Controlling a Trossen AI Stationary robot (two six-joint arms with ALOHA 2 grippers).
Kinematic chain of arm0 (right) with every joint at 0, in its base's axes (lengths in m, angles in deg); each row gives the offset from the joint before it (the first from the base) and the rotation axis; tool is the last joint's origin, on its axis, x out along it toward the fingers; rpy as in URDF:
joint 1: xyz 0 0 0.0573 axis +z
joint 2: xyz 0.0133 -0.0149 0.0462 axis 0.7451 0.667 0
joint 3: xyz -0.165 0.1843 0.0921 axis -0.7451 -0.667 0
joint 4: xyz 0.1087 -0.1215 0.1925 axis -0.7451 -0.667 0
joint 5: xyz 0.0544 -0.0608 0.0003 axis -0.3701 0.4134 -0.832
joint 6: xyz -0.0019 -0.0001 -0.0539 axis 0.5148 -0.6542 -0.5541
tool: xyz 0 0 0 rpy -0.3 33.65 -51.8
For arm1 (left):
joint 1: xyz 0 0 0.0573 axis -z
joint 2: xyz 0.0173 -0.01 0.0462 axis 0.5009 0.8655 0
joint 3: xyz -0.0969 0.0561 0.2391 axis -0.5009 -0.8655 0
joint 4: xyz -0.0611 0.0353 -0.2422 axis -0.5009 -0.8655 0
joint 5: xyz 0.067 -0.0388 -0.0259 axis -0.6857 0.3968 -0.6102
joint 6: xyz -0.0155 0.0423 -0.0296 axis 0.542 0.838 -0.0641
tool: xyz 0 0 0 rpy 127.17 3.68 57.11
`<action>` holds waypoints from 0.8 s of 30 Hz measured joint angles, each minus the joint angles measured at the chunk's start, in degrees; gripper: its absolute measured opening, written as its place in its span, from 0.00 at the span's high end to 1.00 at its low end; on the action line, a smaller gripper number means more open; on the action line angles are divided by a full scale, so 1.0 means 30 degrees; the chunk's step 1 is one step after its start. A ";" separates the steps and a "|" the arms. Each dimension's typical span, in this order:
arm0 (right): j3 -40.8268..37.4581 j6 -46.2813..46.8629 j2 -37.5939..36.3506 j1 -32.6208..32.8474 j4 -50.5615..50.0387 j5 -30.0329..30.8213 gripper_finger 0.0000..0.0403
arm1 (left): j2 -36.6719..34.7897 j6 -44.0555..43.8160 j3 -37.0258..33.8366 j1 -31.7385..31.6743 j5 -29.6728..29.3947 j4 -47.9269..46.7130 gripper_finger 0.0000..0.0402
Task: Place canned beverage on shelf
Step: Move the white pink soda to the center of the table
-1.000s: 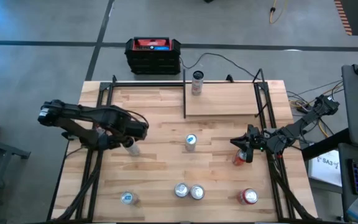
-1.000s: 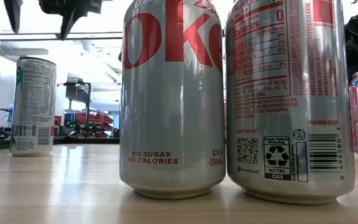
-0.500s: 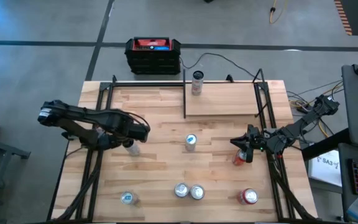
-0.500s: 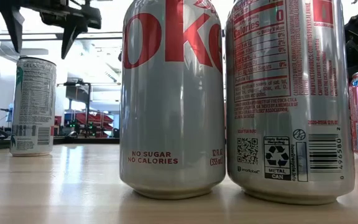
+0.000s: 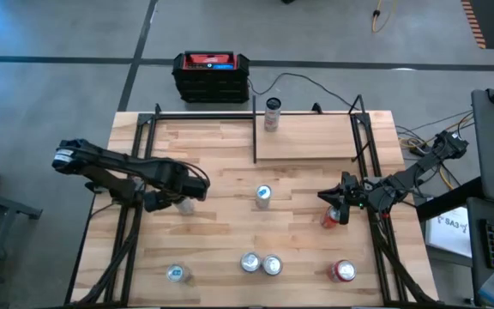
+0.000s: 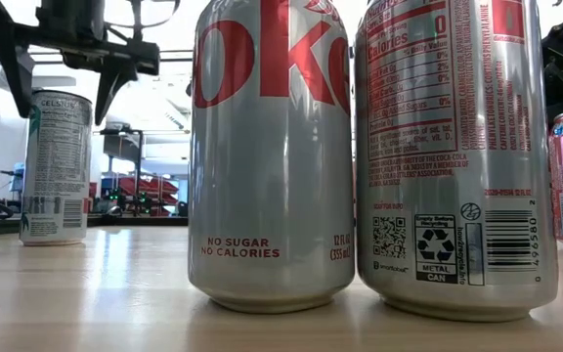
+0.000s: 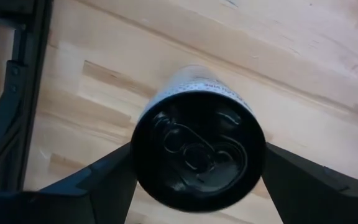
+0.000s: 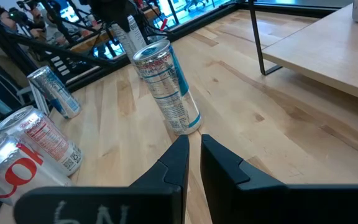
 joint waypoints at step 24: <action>0.0003 0.0003 0.0000 -0.0002 0.0000 -0.0001 0.93 | 0.0015 -0.4925 -0.0260 0.0000 0.0203 0.0829 0.40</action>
